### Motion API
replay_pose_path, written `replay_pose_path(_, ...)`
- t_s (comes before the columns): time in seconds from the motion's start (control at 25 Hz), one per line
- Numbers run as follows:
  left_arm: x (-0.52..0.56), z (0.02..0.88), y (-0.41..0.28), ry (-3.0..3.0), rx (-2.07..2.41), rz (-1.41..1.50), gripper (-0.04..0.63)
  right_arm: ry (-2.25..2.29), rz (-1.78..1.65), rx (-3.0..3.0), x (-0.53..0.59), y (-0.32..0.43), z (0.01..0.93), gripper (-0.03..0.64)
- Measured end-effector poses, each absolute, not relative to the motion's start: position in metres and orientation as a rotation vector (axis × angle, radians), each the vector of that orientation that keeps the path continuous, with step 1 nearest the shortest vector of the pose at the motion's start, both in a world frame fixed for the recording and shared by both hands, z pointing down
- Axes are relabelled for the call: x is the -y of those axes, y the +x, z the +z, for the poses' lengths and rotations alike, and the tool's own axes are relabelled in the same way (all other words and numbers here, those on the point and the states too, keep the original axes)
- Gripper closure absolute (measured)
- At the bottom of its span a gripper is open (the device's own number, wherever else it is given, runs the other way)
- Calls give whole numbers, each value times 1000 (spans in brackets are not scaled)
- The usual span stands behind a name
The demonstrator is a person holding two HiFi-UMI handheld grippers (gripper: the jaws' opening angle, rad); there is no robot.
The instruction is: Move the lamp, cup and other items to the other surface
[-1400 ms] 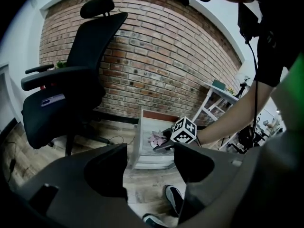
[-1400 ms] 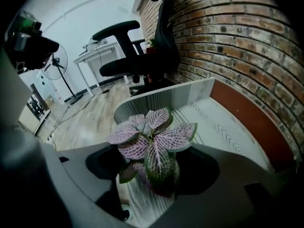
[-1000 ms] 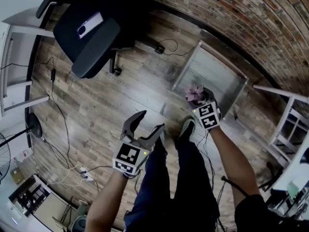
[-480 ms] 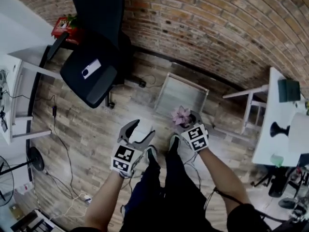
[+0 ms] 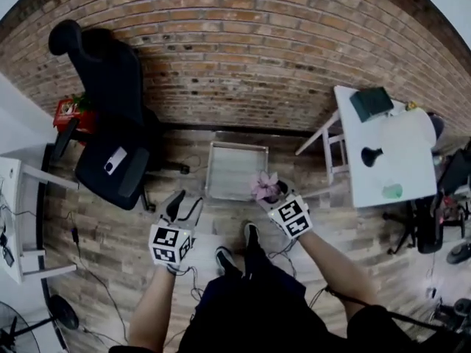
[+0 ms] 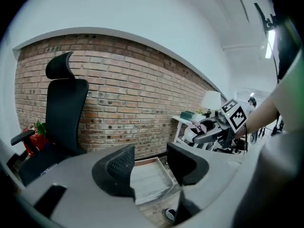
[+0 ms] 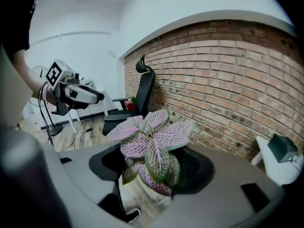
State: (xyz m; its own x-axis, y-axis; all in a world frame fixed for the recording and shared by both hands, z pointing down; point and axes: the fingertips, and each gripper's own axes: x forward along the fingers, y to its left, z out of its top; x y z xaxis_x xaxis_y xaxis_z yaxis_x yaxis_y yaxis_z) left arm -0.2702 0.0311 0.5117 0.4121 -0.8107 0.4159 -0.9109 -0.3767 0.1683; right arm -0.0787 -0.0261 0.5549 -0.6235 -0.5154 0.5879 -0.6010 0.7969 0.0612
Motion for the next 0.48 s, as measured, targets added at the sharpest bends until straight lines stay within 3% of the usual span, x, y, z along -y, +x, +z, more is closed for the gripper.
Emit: replay_pose_path(0.48,-40,486,-186,2460,1292,409,385,1211,252,2248,9,80,509,331)
